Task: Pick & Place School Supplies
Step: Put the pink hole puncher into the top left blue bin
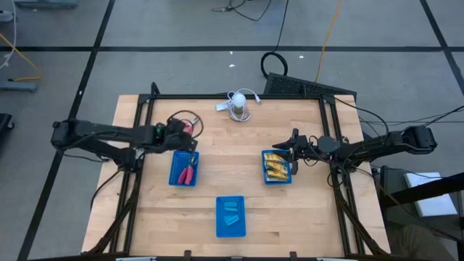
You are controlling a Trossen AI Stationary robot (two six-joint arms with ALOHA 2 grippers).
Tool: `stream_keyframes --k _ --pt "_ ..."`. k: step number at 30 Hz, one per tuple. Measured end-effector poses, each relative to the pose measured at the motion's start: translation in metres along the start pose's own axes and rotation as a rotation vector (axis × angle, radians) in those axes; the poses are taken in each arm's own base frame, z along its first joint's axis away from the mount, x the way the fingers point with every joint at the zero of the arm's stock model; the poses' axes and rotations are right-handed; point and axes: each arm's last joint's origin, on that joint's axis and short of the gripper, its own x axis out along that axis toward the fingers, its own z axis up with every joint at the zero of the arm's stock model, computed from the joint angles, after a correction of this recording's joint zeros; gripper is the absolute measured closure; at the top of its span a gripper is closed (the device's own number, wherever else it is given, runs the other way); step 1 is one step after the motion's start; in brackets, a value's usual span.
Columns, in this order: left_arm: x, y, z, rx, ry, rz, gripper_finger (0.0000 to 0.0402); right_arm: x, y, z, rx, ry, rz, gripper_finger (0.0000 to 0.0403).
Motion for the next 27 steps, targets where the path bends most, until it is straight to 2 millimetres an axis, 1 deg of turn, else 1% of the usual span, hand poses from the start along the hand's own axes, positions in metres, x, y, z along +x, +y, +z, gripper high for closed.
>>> stream_keyframes --k 7,10,13,17,22,27 --pt "0.053 0.009 0.007 0.032 0.205 0.133 0.0133 0.000 0.000 0.000 -0.002 0.000 0.000 0.0310" --pt "0.073 0.010 0.008 0.057 0.279 0.133 0.0133 0.000 0.000 0.000 -0.003 0.000 0.000 0.0310" --pt "0.089 0.010 0.009 0.077 0.311 0.111 0.0133 0.000 0.000 0.000 -0.003 0.000 0.000 0.0310" --pt "0.103 0.012 0.011 0.079 0.329 0.108 0.0133 0.000 0.000 0.000 -0.003 0.001 0.000 0.0310" --pt "0.115 0.021 0.012 0.067 0.371 0.147 0.0133 0.000 0.000 0.000 -0.001 0.001 0.000 0.0310" --pt "0.128 0.026 0.011 0.059 0.436 0.102 0.0133 0.000 0.000 0.000 -0.001 0.001 0.000 0.0310"
